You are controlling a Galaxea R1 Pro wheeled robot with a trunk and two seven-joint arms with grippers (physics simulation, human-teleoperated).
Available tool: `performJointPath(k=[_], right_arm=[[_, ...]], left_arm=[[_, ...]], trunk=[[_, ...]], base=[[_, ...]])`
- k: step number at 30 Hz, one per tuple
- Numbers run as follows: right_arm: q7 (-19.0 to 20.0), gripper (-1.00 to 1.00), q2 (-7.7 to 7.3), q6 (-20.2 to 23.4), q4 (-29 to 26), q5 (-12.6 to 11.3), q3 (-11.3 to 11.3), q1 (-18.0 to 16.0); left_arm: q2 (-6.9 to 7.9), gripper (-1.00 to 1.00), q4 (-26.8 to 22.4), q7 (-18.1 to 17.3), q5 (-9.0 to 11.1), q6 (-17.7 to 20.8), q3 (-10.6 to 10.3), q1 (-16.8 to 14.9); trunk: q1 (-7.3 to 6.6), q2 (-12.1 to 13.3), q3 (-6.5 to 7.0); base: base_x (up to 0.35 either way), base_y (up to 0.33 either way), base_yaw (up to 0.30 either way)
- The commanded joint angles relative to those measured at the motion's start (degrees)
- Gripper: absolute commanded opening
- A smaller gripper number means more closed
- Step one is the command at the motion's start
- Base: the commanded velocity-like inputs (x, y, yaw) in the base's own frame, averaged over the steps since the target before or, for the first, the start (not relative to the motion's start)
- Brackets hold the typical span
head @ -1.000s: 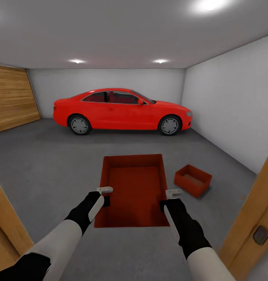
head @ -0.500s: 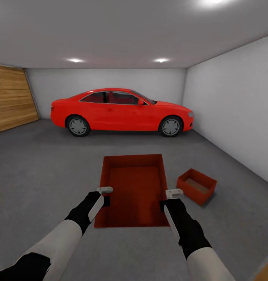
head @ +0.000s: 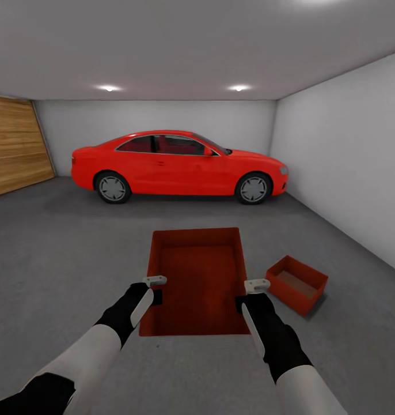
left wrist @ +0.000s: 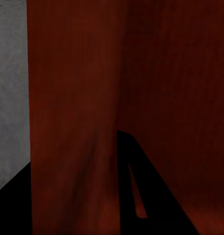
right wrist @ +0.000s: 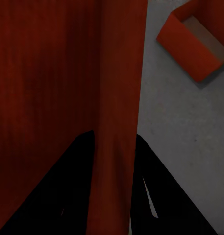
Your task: Move the two storage containers from the living room to the garage. In the garage, place one container on the floor and stack the other container on top of it (either order is fine).
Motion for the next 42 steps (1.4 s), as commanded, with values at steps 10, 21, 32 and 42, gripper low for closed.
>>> performJointPath(k=[10,21,32,42], right_arm=[[0.21,-1.00,1.51,-0.19,0.10,-1.81,2.14,0.05],[0.38,-1.00,1.51,-0.19,0.10,-1.81,2.17,0.05],[0.29,-1.00,1.51,-0.19,0.10,-1.81,2.16,0.05],[0.29,-1.00,1.51,-0.19,0.10,-1.81,2.15,0.05]], left_arm=[[-1.45,-1.00,-0.14,-0.07,-1.56,-0.48,0.04,-0.01],[-1.40,-1.00,-0.14,-0.11,-1.56,-0.44,0.04,-0.01],[-1.37,-1.00,-0.12,-0.13,-1.56,-0.44,0.04,-0.01],[-1.36,-1.00,-0.06,-0.15,-1.56,-0.42,0.04,-0.01]], trunk=[[0.00,0.00,0.00],[0.00,0.00,0.00],[0.00,0.00,0.00],[0.00,0.00,0.00]], base=[[0.071,0.026,0.000],[0.086,0.000,0.000],[0.328,0.000,0.000],[0.337,0.000,0.000]])
